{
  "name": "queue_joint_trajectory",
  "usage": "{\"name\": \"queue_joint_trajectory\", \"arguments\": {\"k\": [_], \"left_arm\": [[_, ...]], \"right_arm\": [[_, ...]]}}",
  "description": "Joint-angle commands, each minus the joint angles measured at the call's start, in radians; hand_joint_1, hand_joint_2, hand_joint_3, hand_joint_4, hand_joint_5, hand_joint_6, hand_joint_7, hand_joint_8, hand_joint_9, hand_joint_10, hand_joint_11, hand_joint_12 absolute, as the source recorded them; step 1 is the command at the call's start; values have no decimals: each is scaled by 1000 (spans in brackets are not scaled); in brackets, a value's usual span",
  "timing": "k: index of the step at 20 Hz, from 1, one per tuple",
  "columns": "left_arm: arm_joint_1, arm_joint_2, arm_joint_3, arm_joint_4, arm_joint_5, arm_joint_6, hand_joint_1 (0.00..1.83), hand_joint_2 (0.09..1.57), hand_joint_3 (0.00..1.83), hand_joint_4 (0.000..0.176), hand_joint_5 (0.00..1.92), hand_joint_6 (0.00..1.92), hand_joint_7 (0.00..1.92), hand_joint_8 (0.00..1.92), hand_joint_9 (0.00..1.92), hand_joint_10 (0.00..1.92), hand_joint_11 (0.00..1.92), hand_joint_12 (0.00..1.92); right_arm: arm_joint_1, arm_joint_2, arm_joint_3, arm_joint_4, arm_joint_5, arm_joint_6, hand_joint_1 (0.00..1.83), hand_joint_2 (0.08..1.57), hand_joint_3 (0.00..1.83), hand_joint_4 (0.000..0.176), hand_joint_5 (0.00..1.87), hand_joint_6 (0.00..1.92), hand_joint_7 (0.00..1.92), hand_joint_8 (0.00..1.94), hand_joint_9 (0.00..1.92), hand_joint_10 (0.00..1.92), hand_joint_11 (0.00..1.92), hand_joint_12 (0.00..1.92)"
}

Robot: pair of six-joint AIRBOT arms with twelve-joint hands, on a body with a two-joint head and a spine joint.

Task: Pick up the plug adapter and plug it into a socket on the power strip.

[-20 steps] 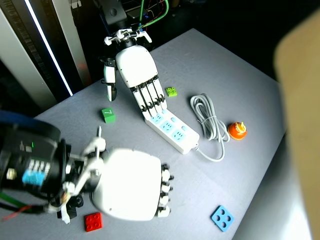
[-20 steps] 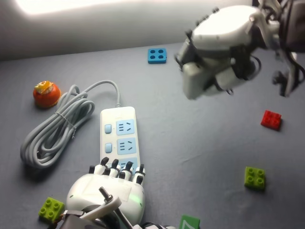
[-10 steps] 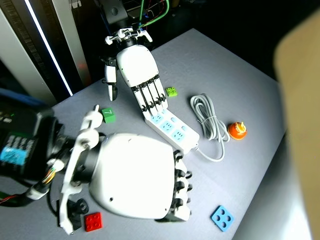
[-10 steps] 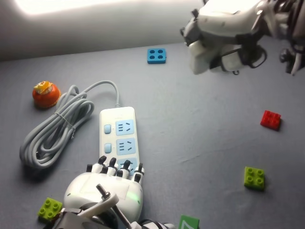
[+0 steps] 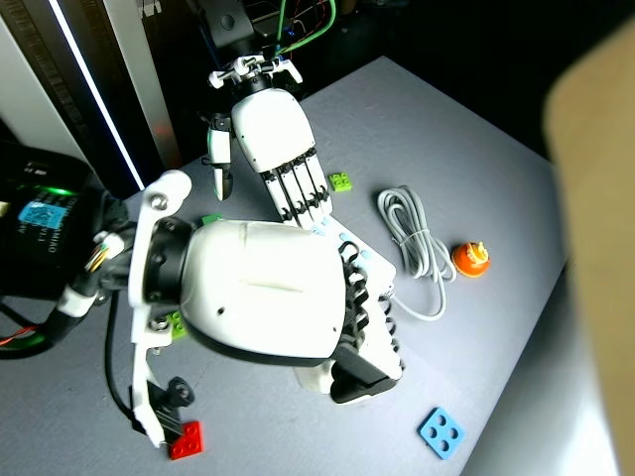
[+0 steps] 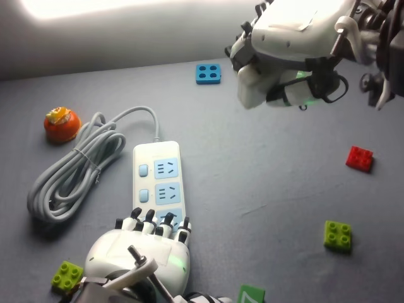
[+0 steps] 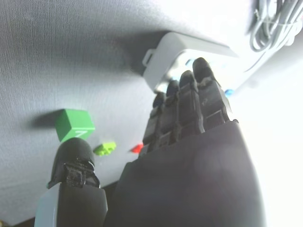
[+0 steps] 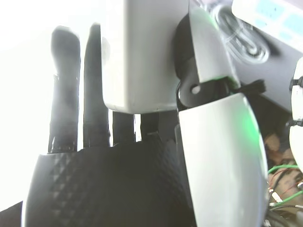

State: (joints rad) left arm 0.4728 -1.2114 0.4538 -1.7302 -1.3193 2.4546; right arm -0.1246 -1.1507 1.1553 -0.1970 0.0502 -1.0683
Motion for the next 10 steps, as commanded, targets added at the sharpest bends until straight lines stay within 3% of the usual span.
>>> {"name": "queue_joint_trajectory", "arguments": {"k": [1, 3, 6, 7, 10], "left_arm": [[3, 7, -5, 59, -37, -1, 64, 1226, 1, 0, 0, 0, 7, 1, 16, 1, 0, 222], [3, 7, -6, 59, -37, -1, 49, 1219, 0, 0, 21, 1, 36, 1, 43, 1, 0, 313], [5, 6, -5, 59, -37, -3, 56, 1219, 2, 0, 15, 0, 42, 0, 47, 1, 0, 315], [11, 6, -6, 59, -36, -33, 59, 1213, 0, 0, 24, 3, 44, 1, 47, 1, 0, 294], [15, 6, -10, 59, -36, -30, 36, 1222, 2, 0, 18, 2, 32, 3, 36, 3, 0, 210]], "right_arm": [[25, 5, 5, -131, 125, 138, 1244, 1172, 0, 0, 851, 970, 917, 1340, 777, 1268, 662, 1604], [18, 19, 6, -410, 211, 445, 1237, 1187, 1, 0, 813, 1019, 896, 1376, 755, 1280, 637, 1629], [10, 37, 10, -599, 306, 695, 1244, 1172, 0, 0, 849, 975, 919, 1336, 780, 1265, 655, 1606], [19, 36, 20, -713, 299, 874, 1244, 1171, 0, 0, 853, 970, 916, 1341, 777, 1264, 650, 1603], [48, 7, 32, -927, 166, 1157, 1245, 1168, 1, 0, 888, 904, 897, 1376, 755, 1270, 636, 1620]]}}
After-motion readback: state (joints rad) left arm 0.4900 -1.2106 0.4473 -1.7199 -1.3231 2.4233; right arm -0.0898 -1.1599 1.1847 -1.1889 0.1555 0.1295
